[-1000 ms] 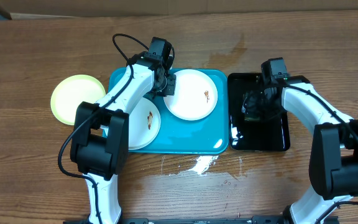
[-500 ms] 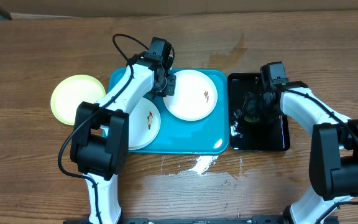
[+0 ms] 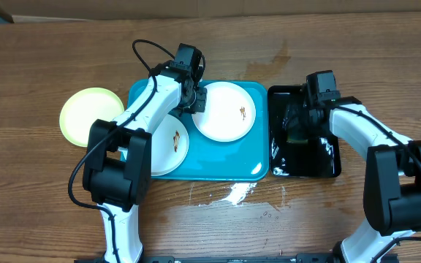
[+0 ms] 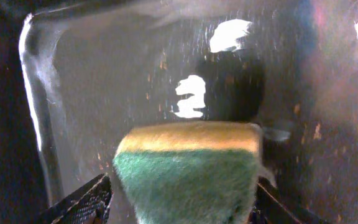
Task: Clean dirty plates on tray and stack at the side
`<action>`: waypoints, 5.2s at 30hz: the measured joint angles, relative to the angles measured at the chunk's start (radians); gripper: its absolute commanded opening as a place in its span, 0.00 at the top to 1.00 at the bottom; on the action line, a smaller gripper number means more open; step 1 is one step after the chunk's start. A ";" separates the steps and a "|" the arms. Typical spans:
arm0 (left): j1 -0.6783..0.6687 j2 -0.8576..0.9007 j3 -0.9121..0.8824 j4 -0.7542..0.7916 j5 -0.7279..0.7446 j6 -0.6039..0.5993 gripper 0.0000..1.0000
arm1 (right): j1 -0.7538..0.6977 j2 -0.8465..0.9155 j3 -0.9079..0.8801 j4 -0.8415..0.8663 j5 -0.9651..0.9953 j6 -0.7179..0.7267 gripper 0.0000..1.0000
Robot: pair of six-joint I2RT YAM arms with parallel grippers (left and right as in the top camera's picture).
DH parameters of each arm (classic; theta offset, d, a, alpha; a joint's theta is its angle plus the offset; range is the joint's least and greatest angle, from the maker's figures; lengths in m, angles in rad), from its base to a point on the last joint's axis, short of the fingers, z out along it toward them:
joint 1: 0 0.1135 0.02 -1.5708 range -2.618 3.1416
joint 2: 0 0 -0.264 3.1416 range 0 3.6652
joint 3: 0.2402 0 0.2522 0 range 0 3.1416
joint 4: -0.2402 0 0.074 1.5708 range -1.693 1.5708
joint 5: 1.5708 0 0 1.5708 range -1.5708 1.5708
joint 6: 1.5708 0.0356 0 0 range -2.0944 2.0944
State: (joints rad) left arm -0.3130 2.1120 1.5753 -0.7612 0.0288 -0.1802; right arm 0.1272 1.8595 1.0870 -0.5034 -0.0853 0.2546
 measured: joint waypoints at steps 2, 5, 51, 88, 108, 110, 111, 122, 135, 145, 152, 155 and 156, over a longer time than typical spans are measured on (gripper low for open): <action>0.000 0.000 0.000 -0.002 0.000 0.000 0.96 | 0.000 0.000 -0.009 0.033 0.008 0.002 0.40; 0.000 0.000 0.000 -0.003 0.000 0.000 0.96 | 0.000 0.000 -0.016 0.052 0.019 0.001 0.53; 0.000 0.000 0.000 -0.004 -0.050 0.027 0.96 | 0.002 -0.010 0.375 -0.616 -0.015 0.000 0.96; 0.000 -0.081 0.002 -0.084 -0.063 0.053 0.96 | 0.002 -0.013 0.420 -0.747 -0.058 0.033 0.96; -0.014 -0.081 -0.128 0.142 0.010 0.023 0.96 | 0.320 -0.013 0.420 -0.390 -0.137 0.047 0.96; -0.015 -0.081 -0.134 0.141 0.013 0.022 0.96 | 0.366 -0.013 0.418 -0.363 -0.089 0.064 0.96; -0.015 -0.081 -0.136 0.141 0.013 0.022 0.96 | 0.387 -0.013 0.415 -0.349 -0.061 0.075 0.96; -0.015 -0.081 -0.137 0.141 0.013 0.022 0.96 | 0.417 0.074 0.410 -0.306 0.024 0.130 0.83; -0.015 -0.081 -0.137 0.137 0.016 0.022 0.96 | 0.417 0.146 0.406 -0.293 0.023 0.137 0.44; -0.015 -0.081 -0.137 0.136 0.016 0.022 0.96 | 0.417 0.146 0.406 -0.369 0.023 0.137 0.42; -0.015 -0.081 -0.137 0.132 0.016 0.022 0.96 | 0.418 0.149 0.384 -0.324 0.025 0.141 0.84; -0.014 -0.081 -0.137 0.130 0.016 0.022 0.96 | 0.417 0.159 0.378 -0.325 0.020 0.141 0.92; -0.014 -0.081 -0.138 0.130 0.015 0.022 0.96 | 0.417 0.162 0.378 -0.324 0.014 0.138 0.94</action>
State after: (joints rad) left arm -0.3275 2.0308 1.4376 -0.6315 0.0441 -0.1581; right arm 0.5442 2.0212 1.4647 -0.8272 -0.0711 0.3927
